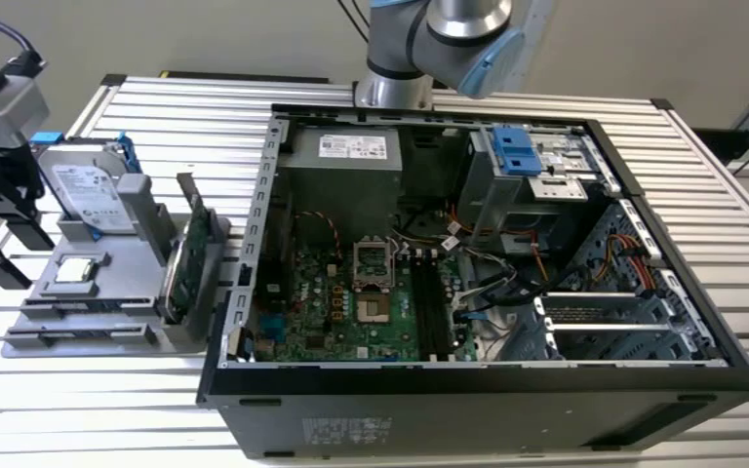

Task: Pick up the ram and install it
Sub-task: 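Pick up the ram and move it above insertion slot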

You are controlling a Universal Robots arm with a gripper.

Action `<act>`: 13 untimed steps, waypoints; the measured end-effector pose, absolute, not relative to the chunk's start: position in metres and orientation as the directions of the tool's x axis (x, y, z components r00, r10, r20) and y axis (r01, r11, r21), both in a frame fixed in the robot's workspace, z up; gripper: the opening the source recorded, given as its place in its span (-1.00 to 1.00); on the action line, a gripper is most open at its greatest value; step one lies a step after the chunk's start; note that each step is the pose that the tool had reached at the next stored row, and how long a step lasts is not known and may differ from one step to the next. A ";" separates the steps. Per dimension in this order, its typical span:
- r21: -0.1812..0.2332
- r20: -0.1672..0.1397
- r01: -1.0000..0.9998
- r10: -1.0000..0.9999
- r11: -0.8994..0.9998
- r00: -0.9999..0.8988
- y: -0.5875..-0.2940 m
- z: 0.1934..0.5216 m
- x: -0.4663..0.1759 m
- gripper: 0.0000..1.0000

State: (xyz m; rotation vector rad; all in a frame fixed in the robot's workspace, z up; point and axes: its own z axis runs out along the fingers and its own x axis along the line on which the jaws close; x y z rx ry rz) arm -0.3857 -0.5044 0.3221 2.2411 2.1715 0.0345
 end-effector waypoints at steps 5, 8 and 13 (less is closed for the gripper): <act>0.030 0.001 0.999 1.000 -0.032 0.032 -0.504 0.320 -0.386 1.00; 0.029 0.001 0.999 1.000 -0.032 0.032 -0.504 0.318 -0.386 1.00; 0.029 0.001 0.999 1.000 -0.032 0.032 -0.504 0.316 -0.386 1.00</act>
